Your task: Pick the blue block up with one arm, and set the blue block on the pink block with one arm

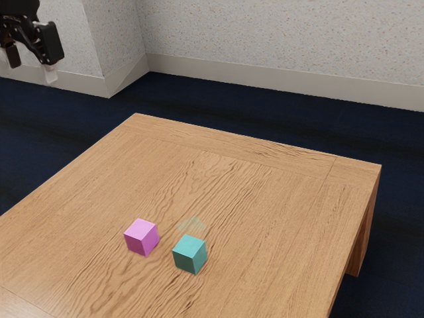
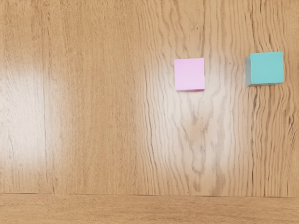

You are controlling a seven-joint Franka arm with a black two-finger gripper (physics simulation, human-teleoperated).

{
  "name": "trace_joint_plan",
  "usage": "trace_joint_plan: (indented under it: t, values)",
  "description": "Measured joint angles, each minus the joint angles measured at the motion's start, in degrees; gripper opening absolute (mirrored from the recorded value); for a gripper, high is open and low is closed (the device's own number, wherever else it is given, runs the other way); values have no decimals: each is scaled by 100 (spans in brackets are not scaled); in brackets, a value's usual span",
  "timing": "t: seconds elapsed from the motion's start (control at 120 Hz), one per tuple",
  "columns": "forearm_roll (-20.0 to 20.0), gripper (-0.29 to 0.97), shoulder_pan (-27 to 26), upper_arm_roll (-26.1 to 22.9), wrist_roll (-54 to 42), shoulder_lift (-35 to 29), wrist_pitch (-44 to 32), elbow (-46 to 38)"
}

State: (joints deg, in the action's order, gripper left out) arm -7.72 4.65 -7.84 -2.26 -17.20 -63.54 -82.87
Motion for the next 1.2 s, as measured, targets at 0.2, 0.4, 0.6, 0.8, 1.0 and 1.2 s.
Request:
trace_joint_plan:
  t: [0.2, 0.4, 0.6, 0.8, 1.0, 1.2]
  values:
    - [103, 68, 1, -2, -66, 28, -601, 12]
    - [412, 68, 3, -331, -59, 657, -1076, -265]
    - [454, 68, -7, -509, 45, 1066, -1235, -286]
    - [346, 68, -6, -537, 124, 1073, -1371, -331]
    - [369, 68, -12, -559, 176, 855, -2265, -2049]
    - [507, 68, -13, -590, 263, 929, -3245, -2872]
